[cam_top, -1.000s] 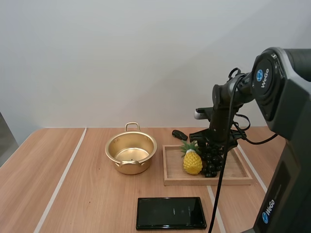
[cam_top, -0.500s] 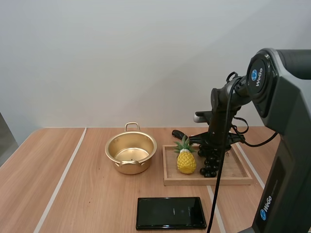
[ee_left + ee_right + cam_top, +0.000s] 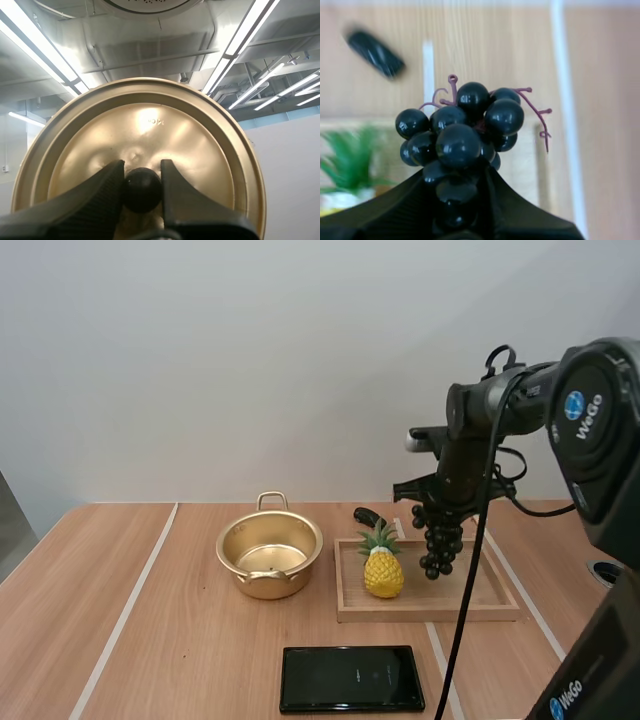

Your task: Open the pot, put the grape inside, and close it

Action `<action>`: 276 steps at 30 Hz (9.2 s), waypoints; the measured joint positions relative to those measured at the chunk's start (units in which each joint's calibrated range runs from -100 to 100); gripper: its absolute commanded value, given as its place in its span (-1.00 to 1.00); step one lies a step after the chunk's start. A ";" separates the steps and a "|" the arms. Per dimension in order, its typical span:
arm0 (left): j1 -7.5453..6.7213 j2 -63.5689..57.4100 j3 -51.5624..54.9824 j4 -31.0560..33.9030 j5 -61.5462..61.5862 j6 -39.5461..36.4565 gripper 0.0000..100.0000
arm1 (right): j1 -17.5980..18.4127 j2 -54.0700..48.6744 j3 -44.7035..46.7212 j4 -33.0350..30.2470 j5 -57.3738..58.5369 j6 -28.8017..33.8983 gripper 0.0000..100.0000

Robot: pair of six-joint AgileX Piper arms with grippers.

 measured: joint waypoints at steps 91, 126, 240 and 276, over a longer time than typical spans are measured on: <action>0.00 0.00 0.00 -0.21 6.62 3.49 -1.00 | 26.42 4.49 -23.02 6.39 21.20 -27.87 -1.00; 0.00 0.00 0.00 -0.21 6.62 3.49 -1.00 | 26.35 22.89 -22.60 -7.76 11.39 -18.41 -1.00; 0.00 0.41 -0.12 -0.21 6.71 3.49 -1.00 | 11.04 -14.12 -34.86 -10.19 4.31 -2.25 1.00; 0.00 15.48 -0.12 1.23 6.71 2.93 -1.00 | 7.06 -32.90 -34.91 -15.03 19.96 8.75 -1.00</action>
